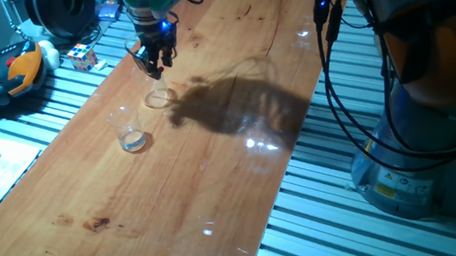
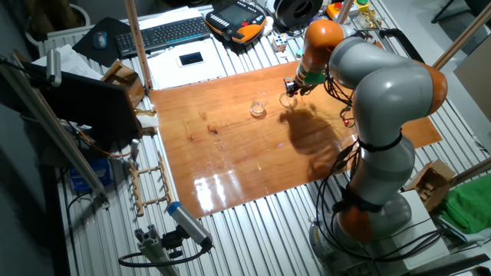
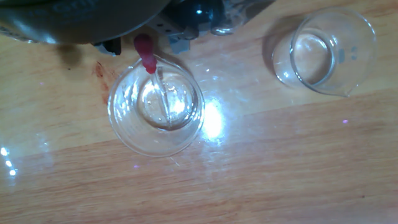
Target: Transfer liquid using a dropper
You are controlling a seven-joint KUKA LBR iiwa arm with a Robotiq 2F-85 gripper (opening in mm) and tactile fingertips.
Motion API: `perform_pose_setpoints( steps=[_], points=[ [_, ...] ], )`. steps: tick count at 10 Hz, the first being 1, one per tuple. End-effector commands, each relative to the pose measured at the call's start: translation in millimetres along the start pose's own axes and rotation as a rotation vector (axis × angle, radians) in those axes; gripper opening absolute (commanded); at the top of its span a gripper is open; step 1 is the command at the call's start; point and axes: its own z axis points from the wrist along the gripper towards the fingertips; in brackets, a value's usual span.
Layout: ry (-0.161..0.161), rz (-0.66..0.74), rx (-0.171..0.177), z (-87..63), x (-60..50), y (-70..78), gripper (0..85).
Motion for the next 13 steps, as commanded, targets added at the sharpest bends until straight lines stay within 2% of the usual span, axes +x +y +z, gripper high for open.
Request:
perform_pose_setpoints(
  steps=[1, 4, 13],
  points=[
    [0.0, 0.0, -0.001, 0.1, 0.0, 0.2, 46.3],
    [-0.009, -0.014, -0.003, 3.0, -0.8, 1.1, 45.0],
    [-0.01, -0.023, -0.018, 4.4, -3.1, 1.2, 42.0]
  ],
)
